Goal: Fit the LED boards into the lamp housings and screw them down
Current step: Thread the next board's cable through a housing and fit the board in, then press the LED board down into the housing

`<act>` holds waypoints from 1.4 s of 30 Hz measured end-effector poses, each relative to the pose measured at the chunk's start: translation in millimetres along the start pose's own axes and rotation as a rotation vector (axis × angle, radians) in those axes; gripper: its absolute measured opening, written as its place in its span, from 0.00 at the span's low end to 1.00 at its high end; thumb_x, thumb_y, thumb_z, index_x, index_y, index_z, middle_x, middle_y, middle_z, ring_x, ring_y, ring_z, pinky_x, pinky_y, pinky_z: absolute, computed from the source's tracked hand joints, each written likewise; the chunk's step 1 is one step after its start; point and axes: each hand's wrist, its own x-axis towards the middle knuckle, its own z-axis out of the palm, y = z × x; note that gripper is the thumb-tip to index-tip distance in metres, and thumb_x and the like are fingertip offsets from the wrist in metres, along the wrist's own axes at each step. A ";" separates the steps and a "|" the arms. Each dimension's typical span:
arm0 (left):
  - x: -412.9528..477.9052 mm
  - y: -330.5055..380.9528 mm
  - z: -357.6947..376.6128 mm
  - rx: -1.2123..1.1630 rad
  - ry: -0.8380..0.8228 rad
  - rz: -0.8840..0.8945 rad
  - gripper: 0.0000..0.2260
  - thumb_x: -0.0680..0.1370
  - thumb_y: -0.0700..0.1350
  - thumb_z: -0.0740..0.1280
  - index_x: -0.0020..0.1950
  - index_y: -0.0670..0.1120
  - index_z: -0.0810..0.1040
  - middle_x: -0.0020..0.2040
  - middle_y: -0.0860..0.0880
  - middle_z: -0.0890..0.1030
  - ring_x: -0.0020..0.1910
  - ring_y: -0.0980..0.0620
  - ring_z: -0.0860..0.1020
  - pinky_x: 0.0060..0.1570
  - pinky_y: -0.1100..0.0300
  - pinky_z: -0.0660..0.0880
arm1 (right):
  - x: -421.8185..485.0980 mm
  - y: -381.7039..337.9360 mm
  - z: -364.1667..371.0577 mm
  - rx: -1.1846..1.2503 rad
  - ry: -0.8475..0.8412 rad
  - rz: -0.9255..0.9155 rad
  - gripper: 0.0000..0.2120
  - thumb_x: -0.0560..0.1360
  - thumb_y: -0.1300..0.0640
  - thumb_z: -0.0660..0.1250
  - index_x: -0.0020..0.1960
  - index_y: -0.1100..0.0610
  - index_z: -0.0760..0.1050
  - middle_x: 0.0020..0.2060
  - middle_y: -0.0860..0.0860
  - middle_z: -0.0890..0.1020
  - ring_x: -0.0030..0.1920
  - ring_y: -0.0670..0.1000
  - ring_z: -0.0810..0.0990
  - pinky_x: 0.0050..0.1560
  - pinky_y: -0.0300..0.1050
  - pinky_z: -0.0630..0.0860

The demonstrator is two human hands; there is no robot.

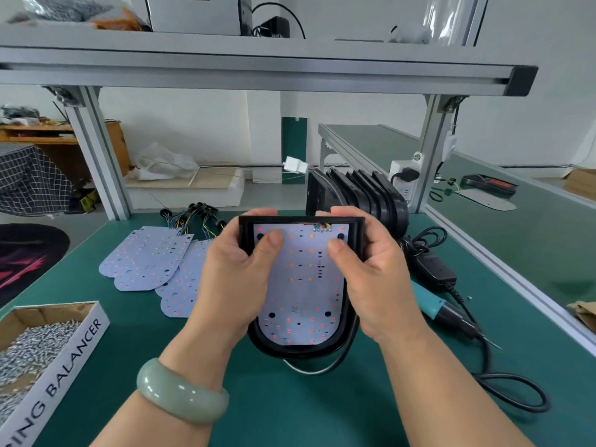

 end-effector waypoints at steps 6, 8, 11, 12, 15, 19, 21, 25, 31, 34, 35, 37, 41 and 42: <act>1.4 -0.8 -3.1 0.115 0.007 0.016 0.07 0.76 0.39 0.69 0.43 0.52 0.79 0.37 0.58 0.83 0.39 0.56 0.79 0.40 0.63 0.77 | -0.5 1.1 -1.7 -0.005 0.014 -0.009 0.17 0.70 0.63 0.66 0.51 0.42 0.78 0.44 0.47 0.84 0.46 0.47 0.81 0.52 0.42 0.78; 3.4 -2.7 -0.3 0.176 0.075 0.009 0.07 0.74 0.40 0.71 0.48 0.50 0.77 0.42 0.57 0.82 0.43 0.56 0.78 0.44 0.66 0.75 | -0.2 2.1 -0.4 -0.058 0.111 -0.041 0.17 0.70 0.64 0.67 0.50 0.44 0.78 0.43 0.44 0.83 0.44 0.45 0.80 0.49 0.38 0.77; -5.5 -2.7 1.3 0.475 0.272 0.209 0.18 0.73 0.46 0.72 0.61 0.48 0.73 0.53 0.55 0.74 0.49 0.60 0.73 0.52 0.76 0.66 | 0.4 3.7 2.9 -0.131 0.297 -0.102 0.19 0.72 0.68 0.66 0.50 0.44 0.76 0.43 0.41 0.82 0.44 0.42 0.79 0.48 0.34 0.74; -11.7 0.1 4.2 0.512 0.237 0.275 0.18 0.73 0.50 0.71 0.61 0.48 0.73 0.53 0.56 0.74 0.49 0.62 0.73 0.51 0.77 0.66 | 0.1 2.6 5.0 -0.123 0.320 -0.113 0.19 0.72 0.68 0.66 0.51 0.44 0.75 0.43 0.40 0.82 0.44 0.42 0.80 0.47 0.33 0.74; -29.4 5.0 19.1 0.456 -0.102 0.188 0.31 0.68 0.64 0.64 0.68 0.51 0.70 0.63 0.57 0.76 0.61 0.61 0.74 0.59 0.66 0.70 | -4.9 2.1 12.6 -0.050 0.201 -0.072 0.22 0.65 0.62 0.72 0.51 0.40 0.75 0.45 0.42 0.83 0.45 0.43 0.81 0.46 0.38 0.77; -23.0 5.3 19.9 0.172 0.014 0.133 0.18 0.68 0.56 0.72 0.53 0.49 0.78 0.43 0.55 0.83 0.41 0.62 0.80 0.41 0.71 0.74 | -13.0 2.6 22.9 0.069 -0.155 -0.075 0.27 0.67 0.70 0.71 0.61 0.49 0.71 0.56 0.44 0.82 0.58 0.47 0.81 0.58 0.42 0.77; -15.8 4.2 11.4 0.176 0.174 0.107 0.07 0.71 0.46 0.74 0.46 0.50 0.79 0.36 0.59 0.82 0.34 0.65 0.78 0.35 0.73 0.72 | -14.3 1.6 24.6 0.050 -0.227 -0.091 0.24 0.72 0.74 0.62 0.61 0.51 0.73 0.57 0.46 0.82 0.60 0.47 0.79 0.61 0.40 0.75; -5.5 -3.7 -8.1 0.115 0.114 0.027 0.05 0.72 0.43 0.73 0.43 0.53 0.81 0.37 0.61 0.84 0.35 0.66 0.79 0.35 0.74 0.73 | -9.7 -0.7 12.2 -0.345 0.087 -0.149 0.20 0.76 0.71 0.59 0.59 0.50 0.75 0.54 0.40 0.80 0.55 0.41 0.80 0.53 0.30 0.72; -2.5 -6.5 -18.9 -0.019 -0.088 0.043 0.09 0.69 0.47 0.71 0.48 0.54 0.84 0.48 0.54 0.85 0.49 0.56 0.82 0.48 0.64 0.77 | -5.6 5.3 0.8 -0.632 -0.073 -0.016 0.14 0.76 0.57 0.67 0.60 0.45 0.75 0.43 0.34 0.78 0.43 0.34 0.75 0.44 0.24 0.67; 1.6 -10.6 -27.1 0.041 -0.036 0.022 0.11 0.68 0.49 0.71 0.50 0.53 0.82 0.48 0.55 0.85 0.49 0.55 0.82 0.50 0.60 0.76 | -3.9 2.4 -3.6 -0.689 -0.070 -0.045 0.14 0.77 0.53 0.66 0.62 0.48 0.76 0.32 0.38 0.76 0.33 0.40 0.72 0.37 0.26 0.67; 3.3 -11.7 -30.2 0.044 -0.036 0.022 0.12 0.68 0.49 0.71 0.50 0.52 0.81 0.47 0.55 0.85 0.49 0.56 0.82 0.49 0.62 0.76 | -3.1 1.1 -6.1 -0.693 -0.090 -0.023 0.14 0.77 0.53 0.66 0.62 0.48 0.76 0.30 0.38 0.75 0.32 0.41 0.72 0.37 0.27 0.67; 4.9 -13.0 -33.5 0.048 -0.060 0.029 0.13 0.68 0.48 0.71 0.52 0.51 0.81 0.47 0.55 0.85 0.48 0.56 0.82 0.48 0.66 0.76 | -2.9 -0.6 -9.1 -0.713 -0.141 0.034 0.08 0.77 0.51 0.66 0.55 0.50 0.78 0.27 0.35 0.74 0.28 0.41 0.70 0.34 0.28 0.68; 4.1 -17.2 -33.7 0.064 -0.075 0.052 0.12 0.68 0.48 0.71 0.51 0.53 0.80 0.46 0.57 0.85 0.47 0.60 0.82 0.43 0.71 0.75 | -6.0 -0.4 -5.1 -0.819 -0.084 0.061 0.19 0.73 0.44 0.67 0.31 0.53 0.65 0.21 0.46 0.66 0.26 0.46 0.65 0.29 0.37 0.64; 4.0 -17.4 -32.9 0.075 -0.067 0.059 0.10 0.69 0.47 0.72 0.50 0.54 0.80 0.45 0.59 0.85 0.45 0.62 0.82 0.41 0.72 0.74 | -7.1 -1.6 -2.1 -0.824 -0.064 0.037 0.22 0.73 0.44 0.67 0.29 0.53 0.61 0.21 0.47 0.64 0.26 0.47 0.63 0.28 0.40 0.62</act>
